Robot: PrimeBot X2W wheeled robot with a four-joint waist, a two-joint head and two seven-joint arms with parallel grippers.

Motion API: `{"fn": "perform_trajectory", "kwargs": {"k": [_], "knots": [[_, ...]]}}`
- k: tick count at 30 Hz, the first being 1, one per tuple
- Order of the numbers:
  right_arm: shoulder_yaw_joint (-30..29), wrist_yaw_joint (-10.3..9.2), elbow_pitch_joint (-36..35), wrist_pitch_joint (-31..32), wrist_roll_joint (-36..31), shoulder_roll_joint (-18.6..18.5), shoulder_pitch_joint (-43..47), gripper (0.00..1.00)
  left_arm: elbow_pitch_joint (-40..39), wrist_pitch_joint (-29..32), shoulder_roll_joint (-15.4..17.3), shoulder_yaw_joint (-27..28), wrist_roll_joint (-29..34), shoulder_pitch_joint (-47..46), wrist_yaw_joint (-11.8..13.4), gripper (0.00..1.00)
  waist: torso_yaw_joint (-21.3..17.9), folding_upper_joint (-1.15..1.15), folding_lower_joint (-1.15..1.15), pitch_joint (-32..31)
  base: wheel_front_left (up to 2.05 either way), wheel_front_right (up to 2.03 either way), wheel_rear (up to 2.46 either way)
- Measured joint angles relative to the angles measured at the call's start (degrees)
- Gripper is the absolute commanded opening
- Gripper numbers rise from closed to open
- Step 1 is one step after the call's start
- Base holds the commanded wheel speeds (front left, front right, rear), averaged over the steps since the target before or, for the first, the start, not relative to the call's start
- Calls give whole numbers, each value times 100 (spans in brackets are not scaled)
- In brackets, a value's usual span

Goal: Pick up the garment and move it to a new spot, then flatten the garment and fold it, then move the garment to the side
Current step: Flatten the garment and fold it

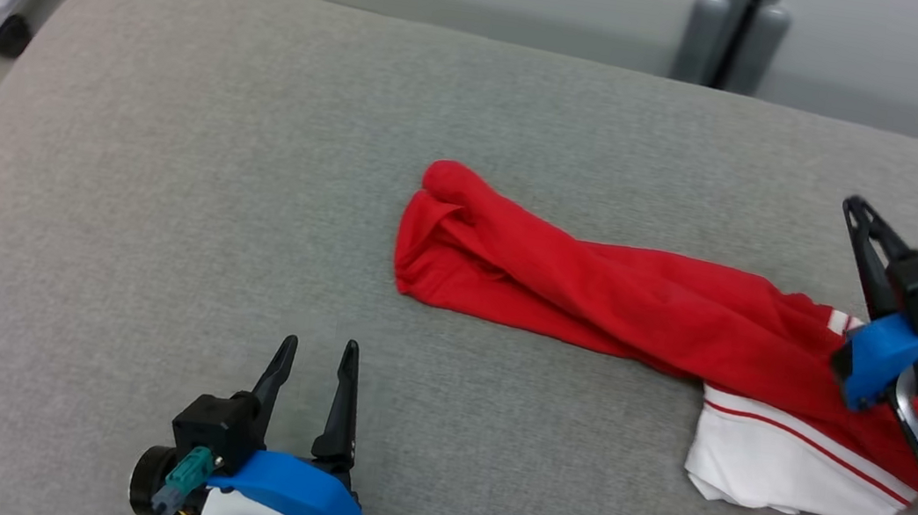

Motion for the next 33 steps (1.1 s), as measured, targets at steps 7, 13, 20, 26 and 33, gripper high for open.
{"fn": "perform_trajectory", "kwargs": {"k": [7, 13, 20, 26, 33], "knots": [[-142, 0, -403, 0, 387, 314, -123, 100, -176, 0, -2, 47, 19, 15, 108, 100, 261, 0, 1, 114, 0, 0, 0], [-627, 0, -1152, 1, 749, 869, 570, 100, -265, 0, 0, 277, 238, 41, 142, 100, -5, -1, -1, -18, 0, 0, 0], [-790, 0, -1747, 0, 998, 1246, 1685, 100, -231, 0, -4, 561, 465, 154, 66, 100, -429, -2, -2, -335, 0, 0, 0], [-751, 0, -1928, 0, 1129, 1463, 2606, 100, -165, 0, -5, 742, 515, 377, 8, 100, -767, -2, -2, -683, 0, 0, 0], [-587, 0, -1634, -1, 1200, 1613, 3274, 100, -104, 0, -3, 789, 592, 546, -82, 100, -1009, -3, -2, -904, 0, 0, 0]]}}
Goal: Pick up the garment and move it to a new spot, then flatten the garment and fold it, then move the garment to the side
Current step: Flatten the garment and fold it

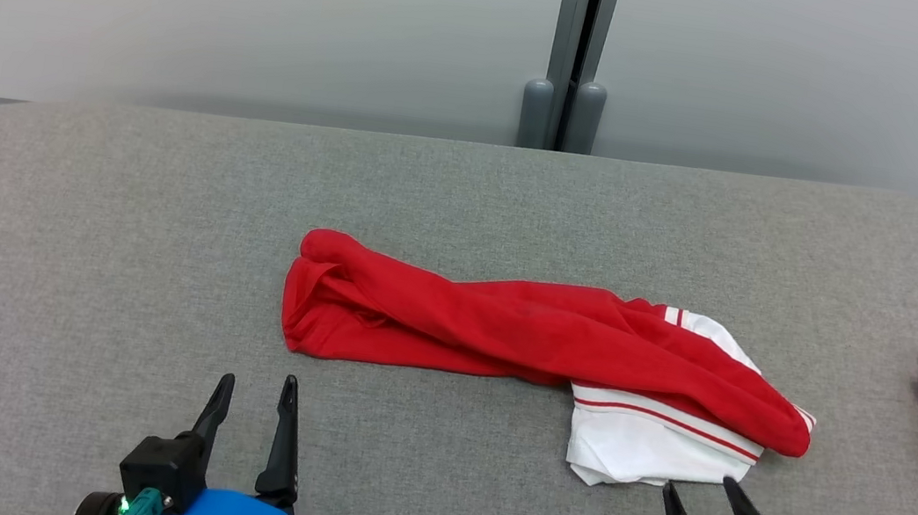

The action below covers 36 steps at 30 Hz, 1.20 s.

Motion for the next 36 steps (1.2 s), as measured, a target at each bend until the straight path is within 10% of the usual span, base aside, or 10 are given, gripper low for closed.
{"fn": "perform_trajectory", "kwargs": {"k": [24, 25, 27, 36], "knots": [[-291, 0, 1469, 0, 240, 185, -595, 100, 127, 0, 1, -135, 56, -114, -77, 100, 439, 2, 1, 428, 0, 0, 0], [-289, 0, 1506, -1, 254, 193, -638, 85, 127, 0, 1, -137, 55, -133, -68, 100, 449, 2, 1, 447, 0, 0, 0], [-292, 0, 1541, -7, 269, 208, -666, 0, 125, 0, 2, -137, 38, -153, -51, 100, 462, 2, 1, 474, 0, 0, 0], [-561, 0, 1070, 2, 420, 92, -667, 0, 151, -1, 2, -22, 13, -104, -37, 100, 220, 2, 1, 336, 0, 0, 0]]}}
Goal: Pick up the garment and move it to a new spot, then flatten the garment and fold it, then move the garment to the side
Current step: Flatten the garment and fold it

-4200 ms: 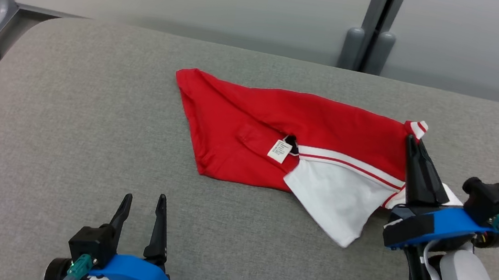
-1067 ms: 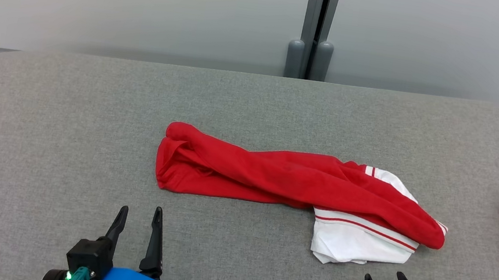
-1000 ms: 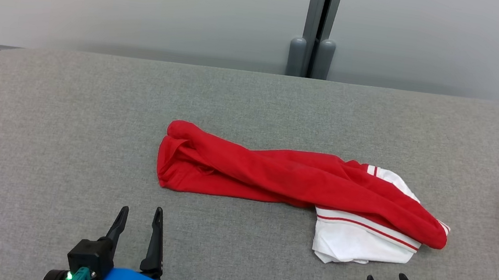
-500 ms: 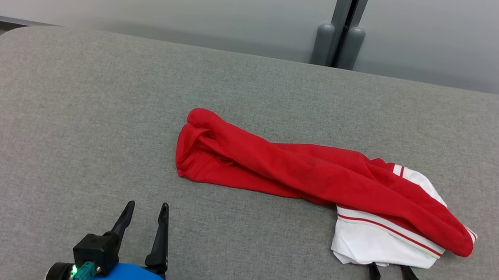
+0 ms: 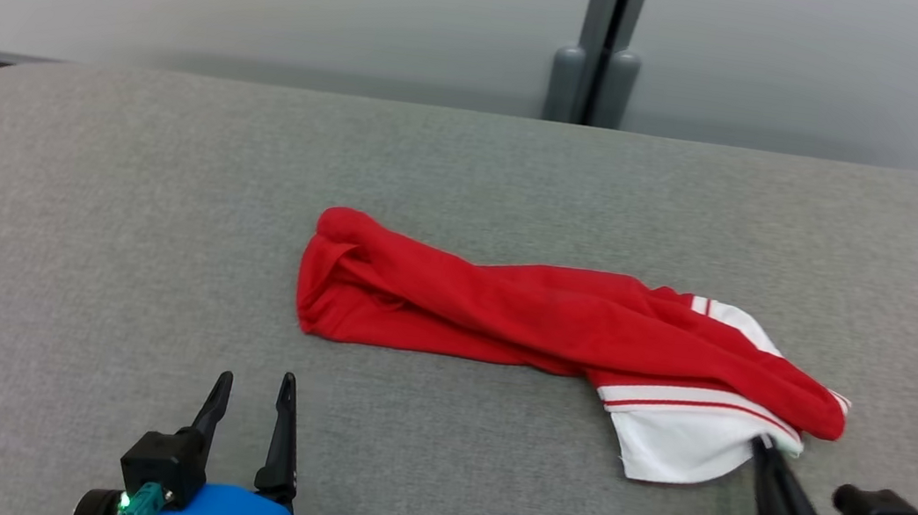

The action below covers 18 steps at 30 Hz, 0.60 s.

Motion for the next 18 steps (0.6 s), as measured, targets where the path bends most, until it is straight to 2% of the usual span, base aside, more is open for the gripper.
{"fn": "perform_trajectory", "kwargs": {"k": [5, 11, 14, 18], "knots": [[-321, 0, -786, 0, 135, -350, 120, 0, -7, 1, -1, 14, -75, 65, -15, 100, -345, 0, 0, -225, 0, 0, 0], [-183, 0, -1270, 0, 282, -678, -361, 0, 5, 1, -5, -27, -119, 71, -15, 100, -543, 0, 0, -409, 0, 0, 0], [46, 0, -1417, 0, 344, -856, -937, 0, 22, 1, -4, -134, -170, 68, -33, 100, -497, 0, -1, -463, 0, 0, 0], [330, 0, -1388, -1, 342, -1004, -1746, 0, 54, 2, -3, -227, -230, 65, -59, 100, -244, 0, 0, -492, 0, 0, 0]]}}
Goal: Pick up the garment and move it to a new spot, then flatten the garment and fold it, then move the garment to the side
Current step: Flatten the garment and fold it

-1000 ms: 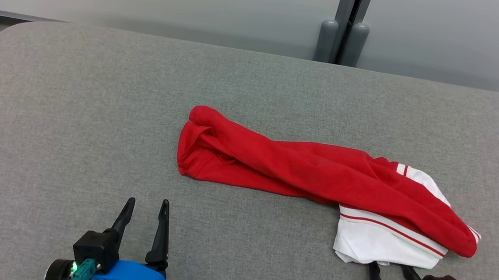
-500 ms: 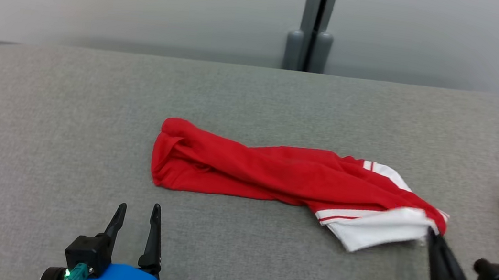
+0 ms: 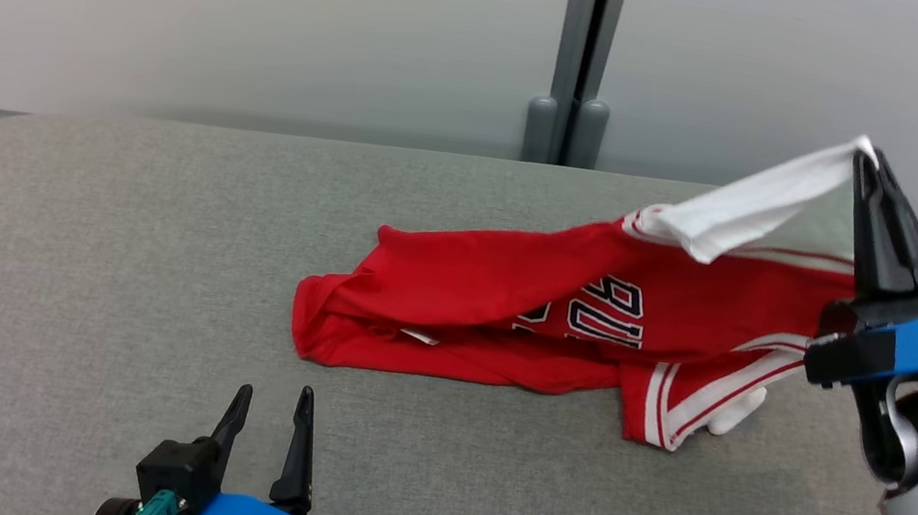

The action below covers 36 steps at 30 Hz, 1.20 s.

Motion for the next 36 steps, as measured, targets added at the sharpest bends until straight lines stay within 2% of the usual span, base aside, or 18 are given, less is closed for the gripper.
{"fn": "perform_trajectory", "kwargs": {"k": [4, 8, 13, 18, 21, 25, 26, 27, 28, 31, 36], "knots": [[255, 0, -62, 0, -59, -53, -532, 0, 36, -1, 1, -26, -24, 11, 19, 100, 246, 0, 0, 19, 0, 0, 0], [537, 0, -261, 0, -45, -65, -452, 0, 29, -1, 1, 59, -23, 129, 46, 100, 316, 0, 1, 45, 0, 0, 0], [628, 0, -409, -1, 103, -70, 856, 0, -10, -1, 4, 172, -21, 231, 51, 100, 109, 0, 0, 89, 0, 0, 0], [617, 0, -130, 1, 153, -40, 2156, 0, -19, 0, 3, 232, 37, 174, 51, 100, -208, 0, 0, 212, 0, 0, 0], [552, 0, 170, 1, 103, -27, 2446, 0, -14, -1, 0, 236, 83, 23, 47, 100, -360, 0, 0, 279, 0, 0, 0], [338, 0, 524, 0, -140, -1, 2378, 0, 37, -1, 1, 229, 138, -128, 37, 100, -475, 0, 0, 367, 0, 0, 0], [316, 0, 656, 0, -193, 5, 2312, 13, 58, -1, 0, 222, 138, -176, 35, 100, -480, 0, 1, 379, 0, 0, 0], [310, 0, 828, 1, -286, 7, 2242, 47, 83, -1, 1, 205, 140, -225, 8, 100, -478, 0, 1, 389, 0, 0, 0], [266, 0, 968, 1, -346, 31, 2192, 100, 103, -1, 2, 192, 140, -269, 0, 100, -471, 0, 0, 402, 0, 0, 0], [-44, 0, 1262, 1, -558, 60, 2014, 100, 136, -1, 2, 120, 138, -397, 0, 100, -427, 0, 0, 457, 0, 0, 0], [-470, 0, 1026, 0, -868, 224, 1852, 100, 265, -1, 2, 113, 102, -783, 3, 100, -383, 0, 0, 605, 0, 0, 0]]}}
